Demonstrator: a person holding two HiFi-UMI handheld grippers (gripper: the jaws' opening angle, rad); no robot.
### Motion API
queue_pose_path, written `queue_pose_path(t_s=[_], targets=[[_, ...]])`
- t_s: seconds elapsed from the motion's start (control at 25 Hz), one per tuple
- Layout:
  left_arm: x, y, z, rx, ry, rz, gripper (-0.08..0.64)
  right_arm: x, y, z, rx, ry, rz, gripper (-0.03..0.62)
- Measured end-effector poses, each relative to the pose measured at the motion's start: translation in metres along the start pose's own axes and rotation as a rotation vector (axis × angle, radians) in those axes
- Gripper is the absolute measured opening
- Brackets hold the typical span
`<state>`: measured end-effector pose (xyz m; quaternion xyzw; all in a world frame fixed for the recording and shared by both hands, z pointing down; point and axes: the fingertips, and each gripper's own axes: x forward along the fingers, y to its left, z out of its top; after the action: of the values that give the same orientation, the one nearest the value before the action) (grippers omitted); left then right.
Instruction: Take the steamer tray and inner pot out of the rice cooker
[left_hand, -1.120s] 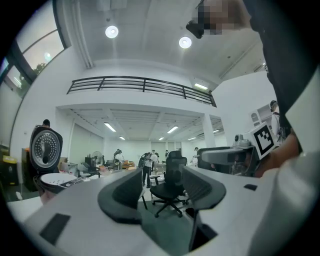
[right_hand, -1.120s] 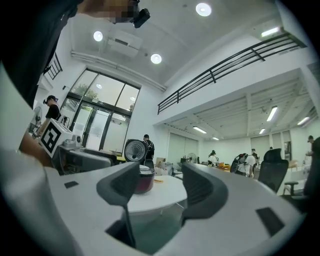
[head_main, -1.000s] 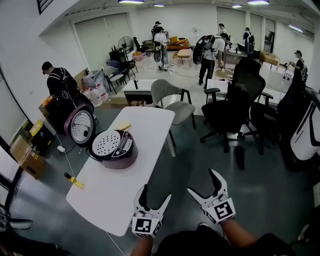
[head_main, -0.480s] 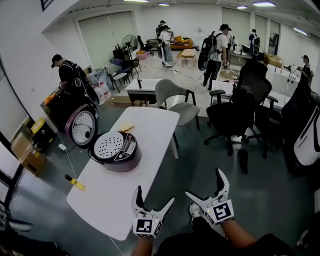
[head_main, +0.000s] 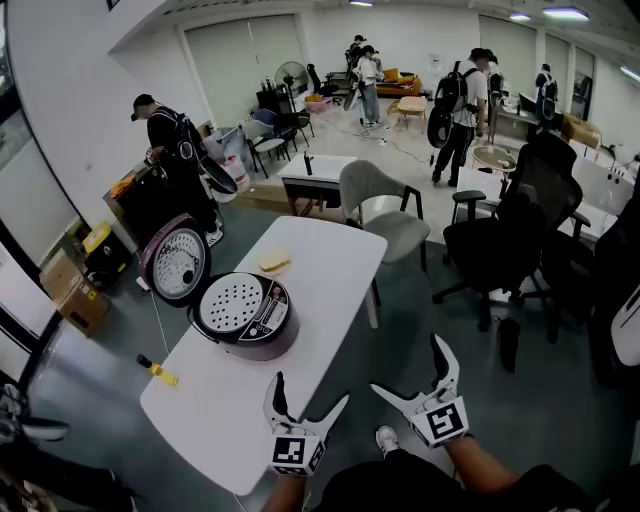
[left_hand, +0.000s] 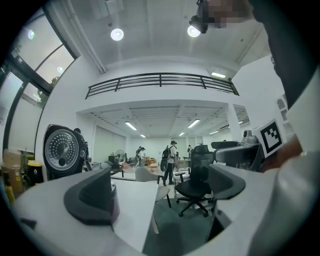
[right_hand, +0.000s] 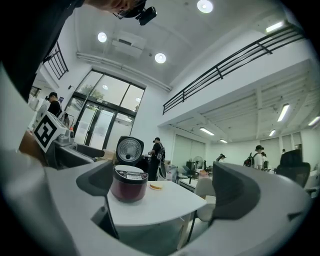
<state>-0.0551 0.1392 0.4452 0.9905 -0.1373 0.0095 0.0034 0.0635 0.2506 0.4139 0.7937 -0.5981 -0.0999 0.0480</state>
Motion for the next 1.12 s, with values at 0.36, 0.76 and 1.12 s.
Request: queue_pose_path(t_s=[0.36,0.76,1.12], targets=[[0.073,0.034,0.002,-0.01,0.035,0.15,0.594,0.089,-0.054,-0.021,0.013,0.011,0.181,0.592],[0.085,0.083,0.0,-0.01,0.063,0.342,0.592,0.162,-0.052,-0.044,0.059,0.008,0.369,0.592],[0.06,0.144,-0.017,-0.04,0.076,0.485,0.592,0.229,-0.007,-0.057,0.077,-0.018,0.494,0.592]])
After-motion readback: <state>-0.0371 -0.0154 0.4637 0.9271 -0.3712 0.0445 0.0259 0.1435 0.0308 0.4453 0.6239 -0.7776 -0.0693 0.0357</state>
